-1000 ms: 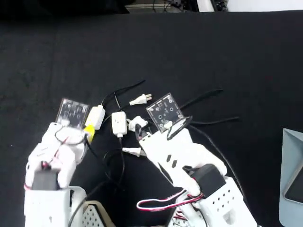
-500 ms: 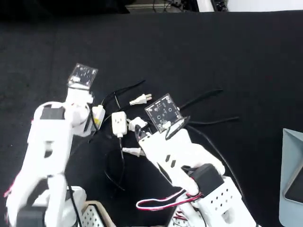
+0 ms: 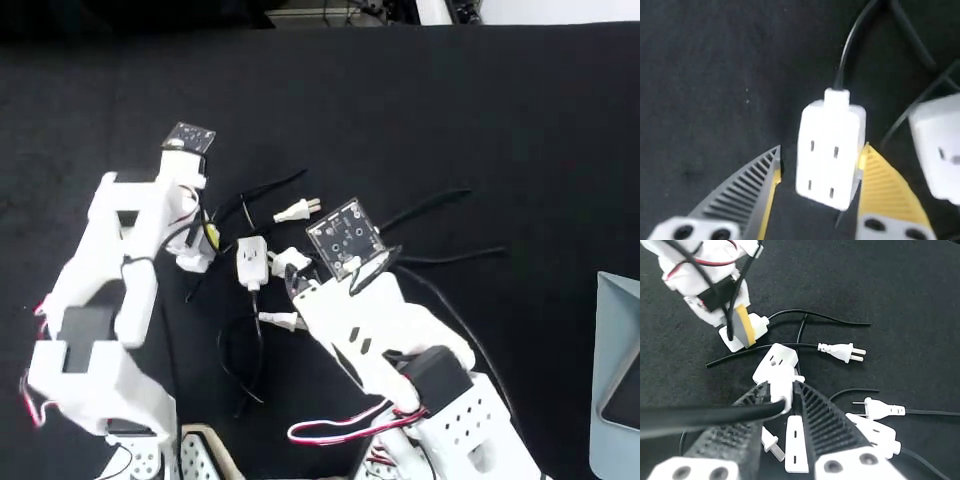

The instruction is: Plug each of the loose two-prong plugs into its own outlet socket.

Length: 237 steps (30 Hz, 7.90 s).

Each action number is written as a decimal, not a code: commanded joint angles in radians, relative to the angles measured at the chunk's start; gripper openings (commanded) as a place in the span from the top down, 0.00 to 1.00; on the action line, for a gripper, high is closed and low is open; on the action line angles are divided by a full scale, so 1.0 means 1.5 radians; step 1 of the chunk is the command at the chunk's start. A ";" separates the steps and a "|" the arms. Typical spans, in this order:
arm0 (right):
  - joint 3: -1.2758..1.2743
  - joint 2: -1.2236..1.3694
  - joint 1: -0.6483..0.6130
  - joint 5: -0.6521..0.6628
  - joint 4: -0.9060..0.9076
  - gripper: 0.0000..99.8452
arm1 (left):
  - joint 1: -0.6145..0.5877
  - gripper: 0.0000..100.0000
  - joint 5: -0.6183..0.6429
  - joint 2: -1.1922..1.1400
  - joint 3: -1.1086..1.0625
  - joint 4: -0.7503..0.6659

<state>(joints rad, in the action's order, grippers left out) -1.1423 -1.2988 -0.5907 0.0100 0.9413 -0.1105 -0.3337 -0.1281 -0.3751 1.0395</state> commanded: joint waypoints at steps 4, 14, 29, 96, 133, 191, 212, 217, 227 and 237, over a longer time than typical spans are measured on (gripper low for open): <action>0.003 -0.004 0.012 -0.004 -0.011 0.99 | -0.015 0.86 -0.095 -0.062 0.076 -0.003; 0.003 -0.004 0.012 -0.004 -0.010 0.99 | -0.031 0.91 -0.210 -0.062 0.026 0.031; 0.003 -0.004 0.012 -0.003 -0.010 0.99 | -0.050 0.84 -0.248 0.174 -0.203 -0.044; 0.512 0.933 -0.250 0.001 -0.271 0.99 | -0.505 0.68 0.218 0.879 -0.576 -0.037; 0.677 1.081 -0.252 -0.032 -0.090 0.99 | -0.504 0.68 0.217 0.879 -0.579 -0.038; 1.502 1.363 0.100 0.083 0.369 0.81 | -0.502 0.67 0.214 0.879 -0.616 -0.081; 1.384 1.391 0.142 0.646 0.528 0.81 | -0.502 0.67 0.168 0.879 -0.615 -0.085; 1.378 1.413 0.136 0.695 0.528 0.81 | -0.502 0.67 0.138 0.879 -0.619 -0.085; 1.384 1.485 0.114 0.736 0.471 0.81 | -0.502 0.67 0.129 0.878 -0.621 -0.080; 1.383 1.523 0.116 0.736 0.429 0.81 | -0.463 0.67 0.128 0.878 -0.638 -0.084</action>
<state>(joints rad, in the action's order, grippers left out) 0.9198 0.9889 -0.4051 1.1070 1.5950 -0.8362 -0.1312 1.1776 -1.3280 0.9367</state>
